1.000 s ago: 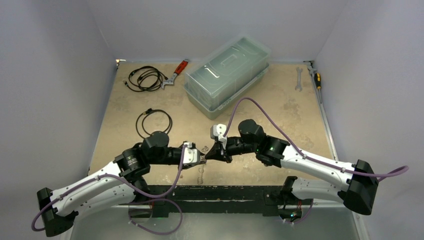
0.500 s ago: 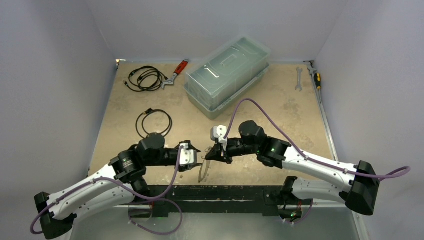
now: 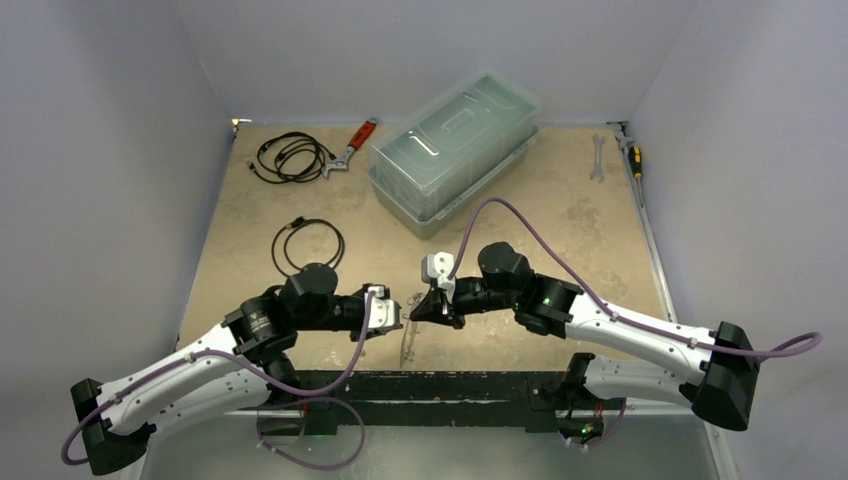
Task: Put the keys on the keyring
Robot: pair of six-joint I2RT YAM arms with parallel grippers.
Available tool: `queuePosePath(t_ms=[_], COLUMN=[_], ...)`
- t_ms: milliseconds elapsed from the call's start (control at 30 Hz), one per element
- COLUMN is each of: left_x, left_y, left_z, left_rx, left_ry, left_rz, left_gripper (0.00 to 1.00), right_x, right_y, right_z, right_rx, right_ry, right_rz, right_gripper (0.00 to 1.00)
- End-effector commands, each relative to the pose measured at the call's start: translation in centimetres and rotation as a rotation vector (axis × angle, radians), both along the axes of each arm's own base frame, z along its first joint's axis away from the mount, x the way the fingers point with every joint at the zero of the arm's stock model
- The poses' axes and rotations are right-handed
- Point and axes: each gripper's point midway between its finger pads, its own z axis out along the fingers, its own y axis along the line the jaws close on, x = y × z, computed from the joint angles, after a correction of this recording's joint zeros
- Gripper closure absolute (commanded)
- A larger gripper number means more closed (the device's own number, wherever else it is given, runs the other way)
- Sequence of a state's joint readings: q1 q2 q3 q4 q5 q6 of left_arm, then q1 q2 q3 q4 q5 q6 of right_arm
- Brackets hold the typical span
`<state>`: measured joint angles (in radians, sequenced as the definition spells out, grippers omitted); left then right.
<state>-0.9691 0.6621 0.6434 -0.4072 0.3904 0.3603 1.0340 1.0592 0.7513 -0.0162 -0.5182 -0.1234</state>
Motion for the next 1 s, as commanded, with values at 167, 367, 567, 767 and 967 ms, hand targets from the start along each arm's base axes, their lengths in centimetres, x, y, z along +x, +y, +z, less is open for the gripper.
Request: queuePosePath(t_ms=[167, 367, 567, 767, 967], left_x=[-0.2, -0.6, -0.5, -0.4, -0.3], left_y=[-1.5, -2.2, -2.4, -2.4, -2.4], left_z=[1.6, 1.1, 1.0, 0.5, 0.4], left_rx=[-0.042, -0.036, -0.03, -0.019, -0.016], left_ry=[0.006, 0.046, 0.06, 0.069, 0.069], left_rz=[-0.051, -0.087, -0.087, -0.078, -0.069], left_gripper=[0.72, 0.76, 0.8, 0.86, 0.94], right_x=[-0.2, -0.2, -0.3, -0.3, -0.4], right_y=[0.8, 1.1, 1.4, 1.5, 1.3], right_z=[3.3, 2.8, 2.6, 2.6, 2.0], right_rx=[0.078, 0.063, 0.054, 0.052, 0.03], right_ry=[-0.053, -0.046, -0.043, -0.046, -0.036], right_rz=[0.032, 0.037, 0.047, 0.045, 0.046], right_gripper=[1.0, 1.0, 1.0, 1.0, 1.0])
